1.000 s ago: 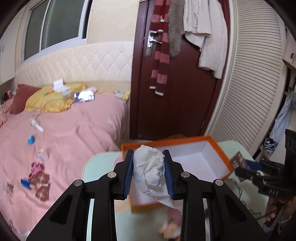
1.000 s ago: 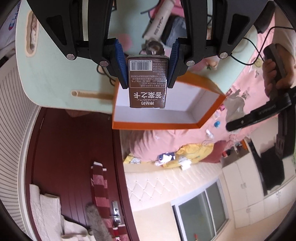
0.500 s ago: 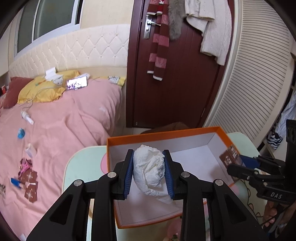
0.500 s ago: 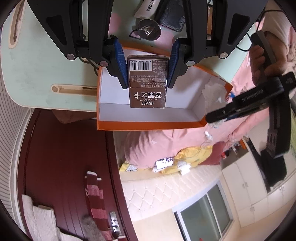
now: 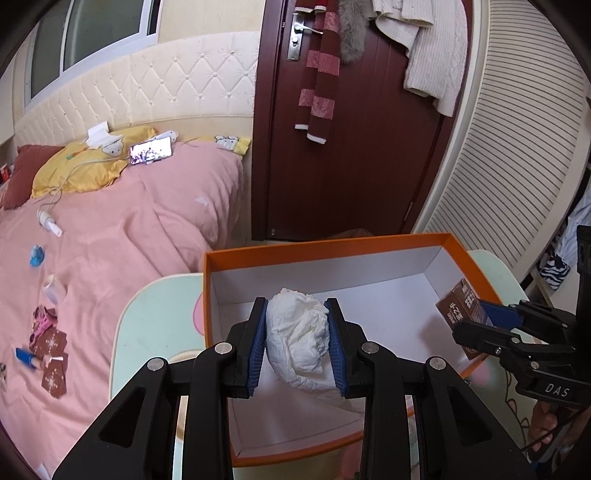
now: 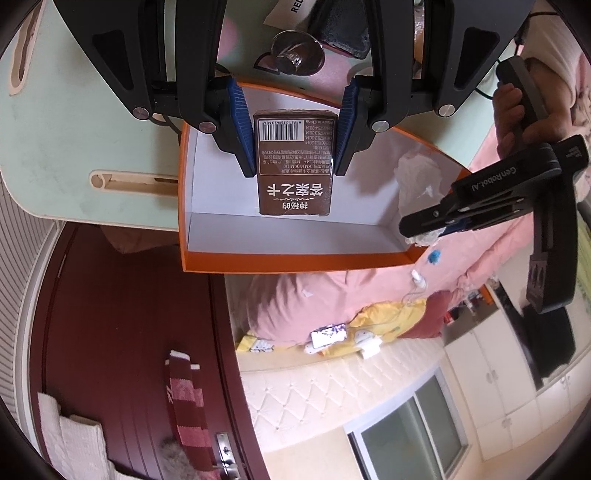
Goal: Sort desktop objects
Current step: 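Put the tissue in the box with left tool while right tool drops the card box, then move the left tool to the brown plush bear while the right tool reaches the white tube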
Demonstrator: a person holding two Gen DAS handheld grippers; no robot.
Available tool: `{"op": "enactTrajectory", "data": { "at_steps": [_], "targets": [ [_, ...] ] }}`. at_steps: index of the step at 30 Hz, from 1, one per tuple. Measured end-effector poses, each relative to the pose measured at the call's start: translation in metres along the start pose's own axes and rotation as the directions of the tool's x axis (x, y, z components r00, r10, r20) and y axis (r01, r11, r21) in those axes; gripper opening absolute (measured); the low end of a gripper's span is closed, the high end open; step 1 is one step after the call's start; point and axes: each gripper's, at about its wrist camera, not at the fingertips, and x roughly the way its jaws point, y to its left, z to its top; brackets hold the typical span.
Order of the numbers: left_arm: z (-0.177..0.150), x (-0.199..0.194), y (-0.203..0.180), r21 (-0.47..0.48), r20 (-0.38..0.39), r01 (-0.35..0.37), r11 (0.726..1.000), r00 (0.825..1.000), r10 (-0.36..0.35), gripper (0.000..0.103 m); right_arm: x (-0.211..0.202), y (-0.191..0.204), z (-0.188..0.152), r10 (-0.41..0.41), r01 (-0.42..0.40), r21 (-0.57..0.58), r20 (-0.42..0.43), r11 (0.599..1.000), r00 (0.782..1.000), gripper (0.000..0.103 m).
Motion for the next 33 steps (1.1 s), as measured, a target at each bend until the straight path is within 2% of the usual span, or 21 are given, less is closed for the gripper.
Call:
{"op": "enactTrajectory", "data": {
  "at_steps": [13,15,16,17,18,19,20,23,33],
  "targets": [
    [-0.003,0.005,-0.001,-0.001,-0.017,0.000,1.000,1.000,0.000,0.033,0.004,0.001,0.001,-0.008,0.008,-0.006,0.006,1.000,1.000,0.041],
    [-0.003,0.004,-0.003,-0.002,-0.013,0.000,1.000,1.000,0.000,0.041,0.004,0.003,0.000,-0.005,0.005,-0.010,0.008,1.000,1.000,0.045],
    [-0.003,0.003,-0.005,0.001,-0.010,-0.001,1.000,1.000,0.001,0.045,0.003,0.003,0.000,0.002,-0.001,-0.013,0.011,1.000,1.000,0.052],
    [-0.003,0.002,-0.007,0.010,-0.005,-0.009,1.000,1.000,0.009,0.058,0.003,0.004,0.000,0.008,-0.008,-0.016,0.013,1.000,1.000,0.058],
    [-0.003,0.000,-0.010,0.024,0.003,-0.017,1.000,1.000,0.017,0.070,0.001,0.006,0.000,-0.001,0.001,-0.024,0.023,1.000,1.000,0.069],
    [-0.004,-0.002,-0.013,0.036,0.010,-0.027,0.999,1.000,0.027,0.072,-0.001,0.010,-0.001,-0.021,0.022,-0.035,0.034,0.999,0.999,0.080],
    [-0.004,-0.004,-0.017,0.050,0.021,-0.049,0.998,0.999,0.048,0.077,-0.003,0.012,0.000,-0.030,0.032,-0.045,0.044,0.999,0.999,0.081],
    [-0.004,-0.010,-0.024,0.091,0.041,-0.095,0.991,0.995,0.091,0.078,-0.009,0.016,0.000,-0.033,0.037,-0.063,0.065,0.997,0.997,0.081],
    [-0.001,-0.040,-0.020,0.050,0.074,-0.091,0.995,0.993,0.087,0.078,-0.031,0.012,-0.003,-0.031,0.035,-0.034,0.099,0.999,0.995,0.081]
  ]
}}
